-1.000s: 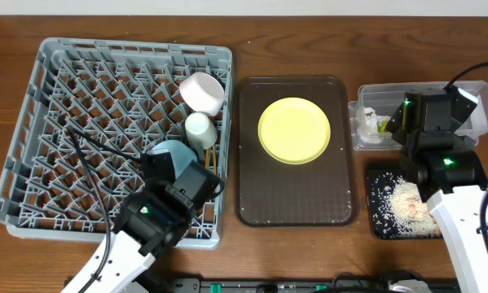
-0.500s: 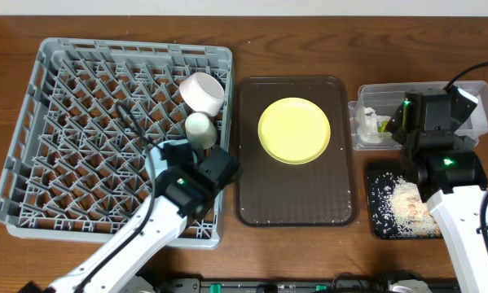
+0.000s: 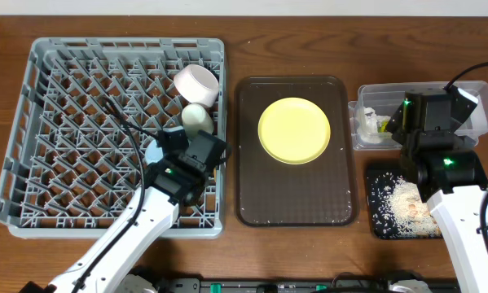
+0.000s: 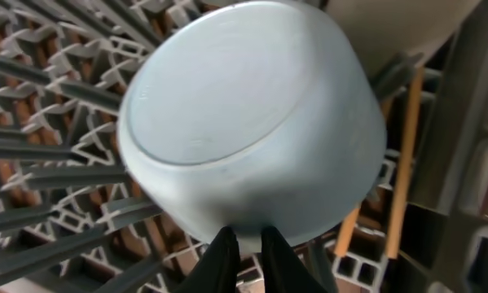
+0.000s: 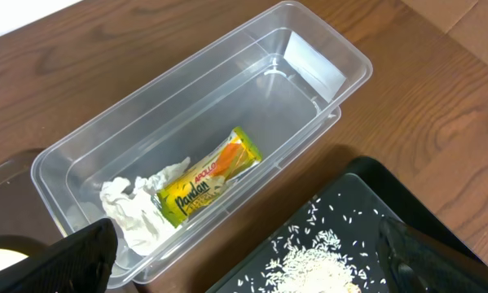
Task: Sort waste into correct bins and load items into the dishwasher rack
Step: 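Release the blue bowl and raise the left gripper, then reach the left gripper to the yellow plate and grasp its rim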
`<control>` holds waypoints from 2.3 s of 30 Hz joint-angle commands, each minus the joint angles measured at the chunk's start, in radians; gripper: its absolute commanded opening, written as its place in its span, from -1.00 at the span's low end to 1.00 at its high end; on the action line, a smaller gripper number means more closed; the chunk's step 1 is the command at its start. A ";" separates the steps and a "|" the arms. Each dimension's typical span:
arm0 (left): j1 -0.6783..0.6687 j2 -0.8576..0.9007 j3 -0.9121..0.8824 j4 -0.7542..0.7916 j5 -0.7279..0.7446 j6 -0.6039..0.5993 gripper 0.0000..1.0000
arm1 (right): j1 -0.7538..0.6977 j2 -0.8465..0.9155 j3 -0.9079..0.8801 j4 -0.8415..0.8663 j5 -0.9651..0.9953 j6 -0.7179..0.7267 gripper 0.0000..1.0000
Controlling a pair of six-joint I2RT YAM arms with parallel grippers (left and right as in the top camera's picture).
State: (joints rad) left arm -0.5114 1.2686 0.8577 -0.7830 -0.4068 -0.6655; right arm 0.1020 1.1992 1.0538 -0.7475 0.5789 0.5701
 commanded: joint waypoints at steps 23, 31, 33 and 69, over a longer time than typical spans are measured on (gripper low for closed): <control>0.026 -0.015 0.101 0.033 -0.077 0.086 -0.88 | -0.003 -0.008 0.010 -0.002 0.014 0.013 0.99; 0.074 0.079 0.101 0.034 0.164 0.087 -0.88 | -0.003 -0.008 0.010 -0.002 0.014 0.013 0.98; 0.085 0.076 0.101 0.037 0.256 0.090 -0.88 | -0.003 -0.008 0.010 -0.002 0.014 0.013 0.98; 0.087 0.316 0.883 -0.473 0.544 0.312 -0.18 | -0.003 -0.008 0.010 -0.002 0.014 0.013 0.99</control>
State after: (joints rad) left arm -0.4198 1.4506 1.6028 -1.1965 0.0483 -0.4267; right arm 0.1020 1.1992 1.0538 -0.7475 0.5785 0.5701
